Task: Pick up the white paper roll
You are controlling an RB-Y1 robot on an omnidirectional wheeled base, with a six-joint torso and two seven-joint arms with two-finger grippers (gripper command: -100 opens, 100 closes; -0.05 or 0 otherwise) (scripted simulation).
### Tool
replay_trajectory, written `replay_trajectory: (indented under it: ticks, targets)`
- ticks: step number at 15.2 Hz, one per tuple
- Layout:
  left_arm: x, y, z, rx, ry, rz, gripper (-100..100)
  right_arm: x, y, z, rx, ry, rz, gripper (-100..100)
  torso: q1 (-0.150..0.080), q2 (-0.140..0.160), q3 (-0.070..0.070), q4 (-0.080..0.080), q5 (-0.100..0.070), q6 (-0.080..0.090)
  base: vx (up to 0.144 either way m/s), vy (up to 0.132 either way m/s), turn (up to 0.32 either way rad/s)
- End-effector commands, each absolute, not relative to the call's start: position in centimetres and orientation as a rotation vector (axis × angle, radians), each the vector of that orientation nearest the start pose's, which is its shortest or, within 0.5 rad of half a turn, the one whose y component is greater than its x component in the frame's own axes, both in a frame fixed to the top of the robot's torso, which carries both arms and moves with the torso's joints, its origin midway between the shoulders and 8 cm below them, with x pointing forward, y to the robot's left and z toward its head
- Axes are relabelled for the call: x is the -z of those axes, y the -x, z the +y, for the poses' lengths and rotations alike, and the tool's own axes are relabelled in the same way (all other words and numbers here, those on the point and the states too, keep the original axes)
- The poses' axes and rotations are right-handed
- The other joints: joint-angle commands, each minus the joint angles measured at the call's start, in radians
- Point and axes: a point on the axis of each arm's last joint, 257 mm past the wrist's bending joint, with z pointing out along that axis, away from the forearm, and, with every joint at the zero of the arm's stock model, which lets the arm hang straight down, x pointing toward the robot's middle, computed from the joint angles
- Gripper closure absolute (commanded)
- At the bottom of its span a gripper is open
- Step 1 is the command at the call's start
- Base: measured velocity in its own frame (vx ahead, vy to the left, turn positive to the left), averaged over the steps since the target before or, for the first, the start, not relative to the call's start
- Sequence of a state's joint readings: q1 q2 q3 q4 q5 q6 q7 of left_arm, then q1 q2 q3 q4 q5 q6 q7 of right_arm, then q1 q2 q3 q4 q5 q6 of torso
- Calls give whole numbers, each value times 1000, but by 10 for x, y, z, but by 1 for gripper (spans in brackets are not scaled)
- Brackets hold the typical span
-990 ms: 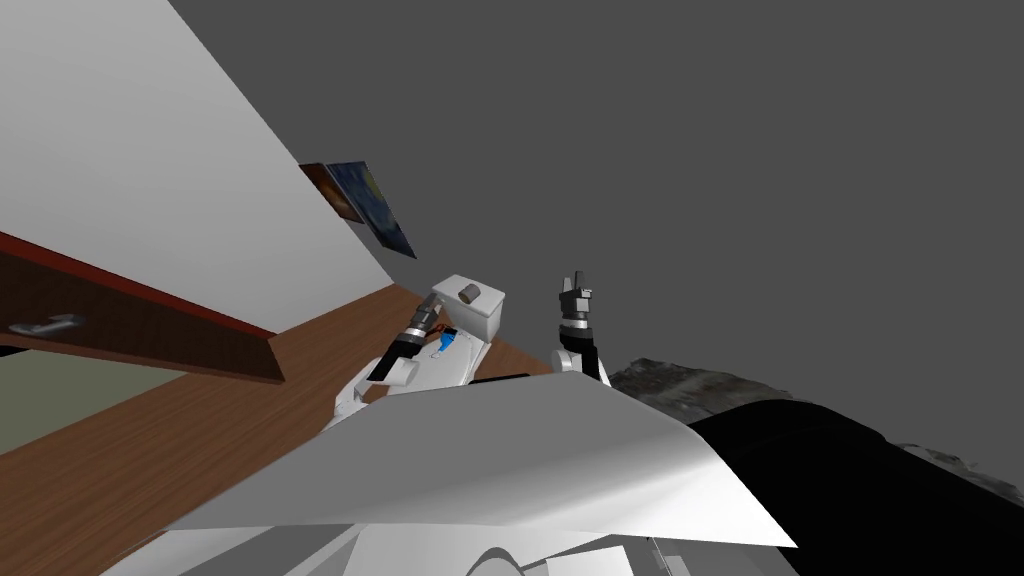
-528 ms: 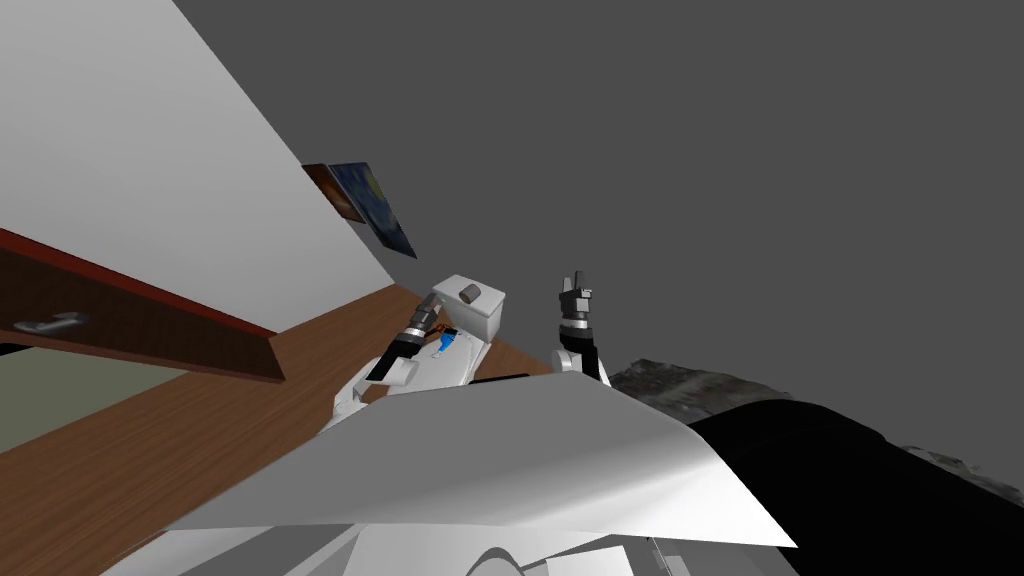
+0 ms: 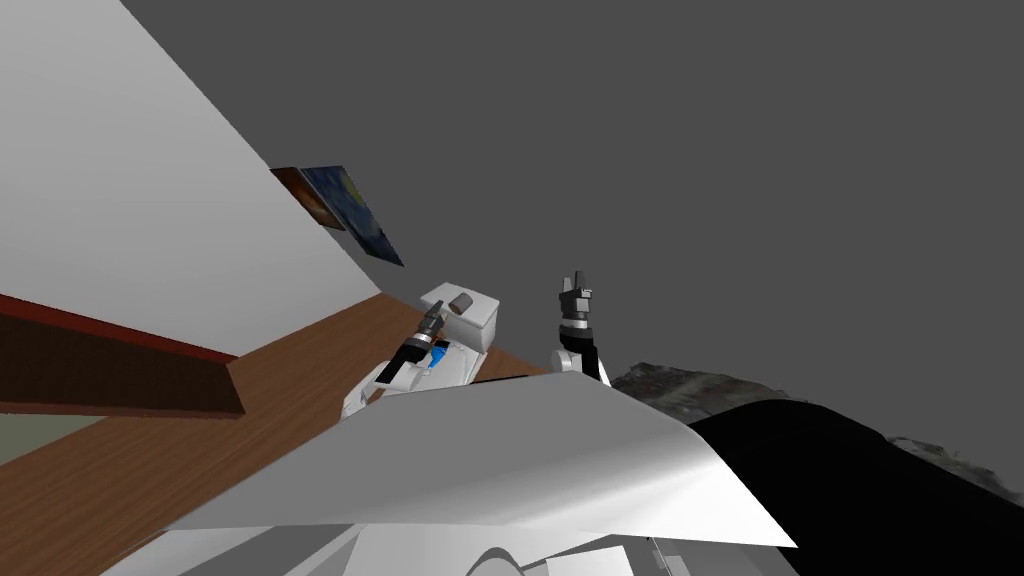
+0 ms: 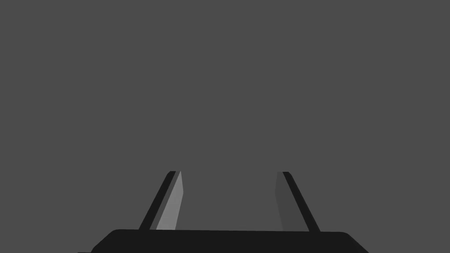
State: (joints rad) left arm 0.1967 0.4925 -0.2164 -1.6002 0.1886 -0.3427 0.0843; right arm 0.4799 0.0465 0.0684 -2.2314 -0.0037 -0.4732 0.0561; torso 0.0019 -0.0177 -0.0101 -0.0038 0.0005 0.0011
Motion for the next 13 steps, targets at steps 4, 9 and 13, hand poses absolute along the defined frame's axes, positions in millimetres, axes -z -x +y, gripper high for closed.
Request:
replay_trajectory:
  ticks: [4,9,13]
  targets:
    - [259,-466,255,1280,929,1422,-100,-5,-362,-260,-1317,-724,628,0,5,6,3,1,1,0,110,89,-268]
    - [250,-468,256,1278,918,1422,100,-5,-362,-260,-1317,-725,628,0,-4,13,7,3,-1,-1,33,-22,15]
    - [250,-468,256,1278,920,1423,100,-5,-362,-260,-1317,-725,628,0,-4,16,9,4,-1,-1,3,0,0]
